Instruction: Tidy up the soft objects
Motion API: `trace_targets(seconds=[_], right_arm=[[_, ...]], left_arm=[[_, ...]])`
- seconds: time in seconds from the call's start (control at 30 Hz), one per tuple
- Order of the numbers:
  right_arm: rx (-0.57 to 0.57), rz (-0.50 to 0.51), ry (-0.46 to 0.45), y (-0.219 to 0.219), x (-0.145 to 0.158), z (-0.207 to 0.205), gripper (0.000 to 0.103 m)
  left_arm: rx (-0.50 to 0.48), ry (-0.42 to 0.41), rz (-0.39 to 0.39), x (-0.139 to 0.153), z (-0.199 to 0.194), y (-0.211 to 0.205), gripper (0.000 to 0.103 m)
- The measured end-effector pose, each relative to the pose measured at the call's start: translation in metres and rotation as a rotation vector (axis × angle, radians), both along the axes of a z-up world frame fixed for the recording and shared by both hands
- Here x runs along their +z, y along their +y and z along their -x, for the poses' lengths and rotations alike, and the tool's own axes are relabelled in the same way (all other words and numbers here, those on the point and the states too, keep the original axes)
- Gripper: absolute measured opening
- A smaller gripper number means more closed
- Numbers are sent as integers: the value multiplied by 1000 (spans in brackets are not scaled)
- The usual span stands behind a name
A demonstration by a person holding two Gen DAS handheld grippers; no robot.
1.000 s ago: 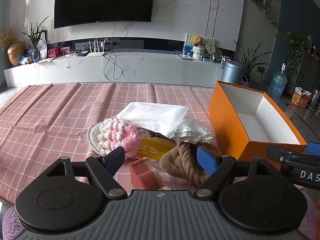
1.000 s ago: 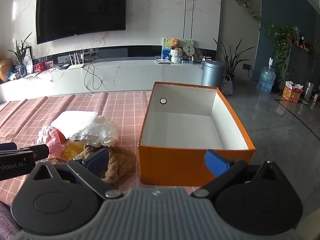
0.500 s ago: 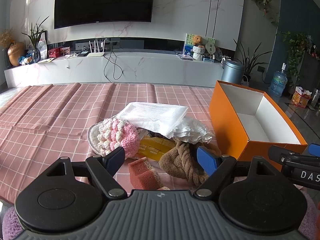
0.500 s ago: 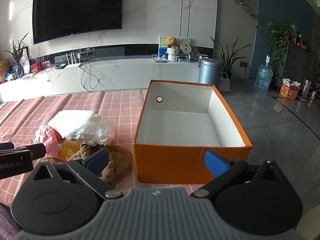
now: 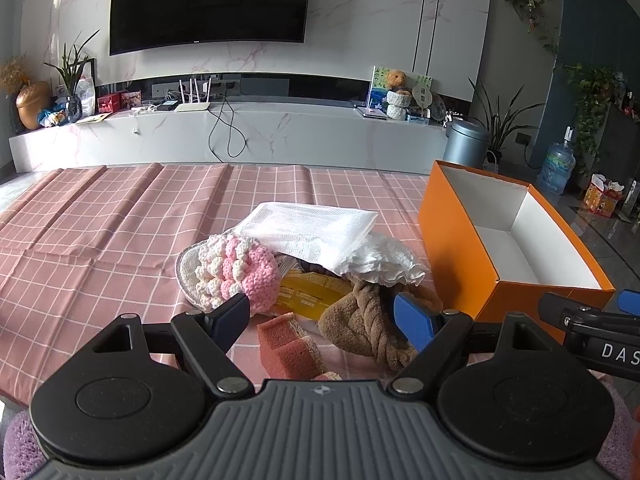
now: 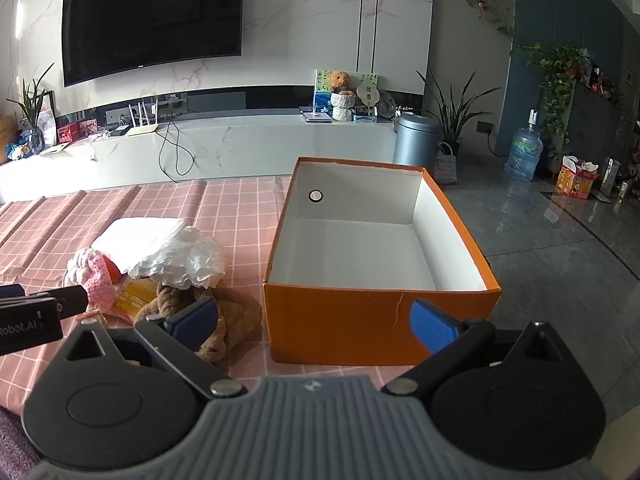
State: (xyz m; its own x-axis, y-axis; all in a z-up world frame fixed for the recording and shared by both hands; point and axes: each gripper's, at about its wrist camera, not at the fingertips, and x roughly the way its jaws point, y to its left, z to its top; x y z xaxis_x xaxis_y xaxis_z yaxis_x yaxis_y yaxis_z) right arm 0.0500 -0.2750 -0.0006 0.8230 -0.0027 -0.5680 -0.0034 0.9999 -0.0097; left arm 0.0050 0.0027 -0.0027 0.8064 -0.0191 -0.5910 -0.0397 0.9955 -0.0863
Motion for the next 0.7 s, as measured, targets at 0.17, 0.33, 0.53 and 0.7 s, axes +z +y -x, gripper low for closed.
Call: trace_targets(seconds=[0.17,0.33,0.53,0.7], right_arm=[[-3,0,5,0,-1,-1,101],[-3,2,10,0,-1,-1,101],[-5,3,15,0,-2,-2,101],[-5,3,19,1,-4,-3,101]], left_arm=[[0,1,0,0,0,0,96],[-2,1,-1,0,0,1,96],[0,2,1,-1,1,1,96],[-1,4,0,-2,2,1,96]])
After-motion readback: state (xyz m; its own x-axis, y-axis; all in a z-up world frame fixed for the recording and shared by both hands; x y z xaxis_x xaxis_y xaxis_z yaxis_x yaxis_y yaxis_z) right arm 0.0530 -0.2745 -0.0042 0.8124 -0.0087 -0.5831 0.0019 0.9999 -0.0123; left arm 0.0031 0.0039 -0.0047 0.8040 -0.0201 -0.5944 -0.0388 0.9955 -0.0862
